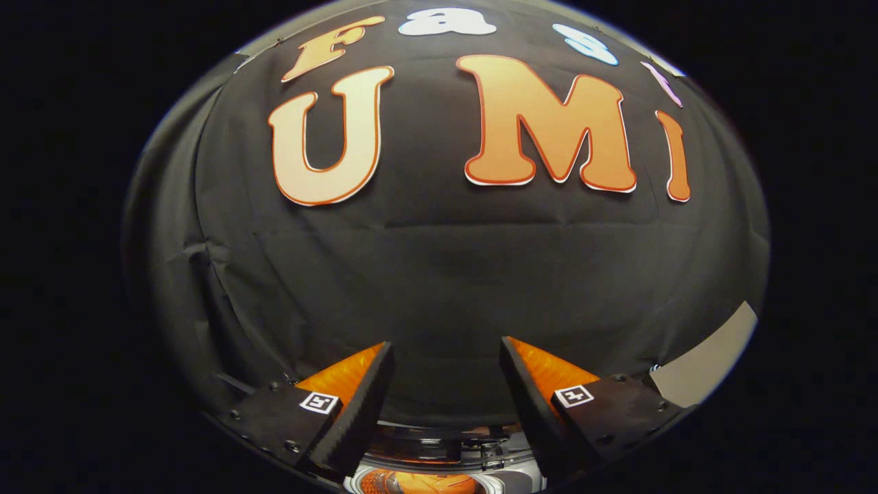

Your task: Put the clothes into the washing machine and then close the washing machine lid.

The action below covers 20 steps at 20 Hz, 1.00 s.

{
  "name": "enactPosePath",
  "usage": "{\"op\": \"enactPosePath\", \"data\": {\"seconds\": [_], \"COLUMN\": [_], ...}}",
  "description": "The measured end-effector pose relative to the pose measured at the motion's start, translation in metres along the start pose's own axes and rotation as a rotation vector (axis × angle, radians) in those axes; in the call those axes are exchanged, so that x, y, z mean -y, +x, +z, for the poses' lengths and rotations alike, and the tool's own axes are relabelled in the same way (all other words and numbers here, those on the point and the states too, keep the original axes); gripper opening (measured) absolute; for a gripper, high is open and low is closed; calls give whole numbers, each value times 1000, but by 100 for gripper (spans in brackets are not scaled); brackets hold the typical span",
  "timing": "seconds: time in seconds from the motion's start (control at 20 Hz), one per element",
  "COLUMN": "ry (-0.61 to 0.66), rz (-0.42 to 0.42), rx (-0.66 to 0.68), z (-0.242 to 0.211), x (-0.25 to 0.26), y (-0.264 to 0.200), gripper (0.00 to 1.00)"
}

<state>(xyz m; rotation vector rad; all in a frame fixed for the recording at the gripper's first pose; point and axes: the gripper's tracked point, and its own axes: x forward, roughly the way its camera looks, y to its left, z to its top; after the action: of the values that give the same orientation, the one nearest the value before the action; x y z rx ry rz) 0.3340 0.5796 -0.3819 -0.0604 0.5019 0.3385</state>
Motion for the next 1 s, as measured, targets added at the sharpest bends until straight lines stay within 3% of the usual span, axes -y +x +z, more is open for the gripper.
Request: {"op": "enactPosePath", "data": {"seconds": [0.45, 1.0], "ry": [13, -4], "rz": [-2, 7], "rx": [-70, 115], "z": [-35, -29], "x": [6, 4], "y": [20, -10], "gripper": [99, 99]}}
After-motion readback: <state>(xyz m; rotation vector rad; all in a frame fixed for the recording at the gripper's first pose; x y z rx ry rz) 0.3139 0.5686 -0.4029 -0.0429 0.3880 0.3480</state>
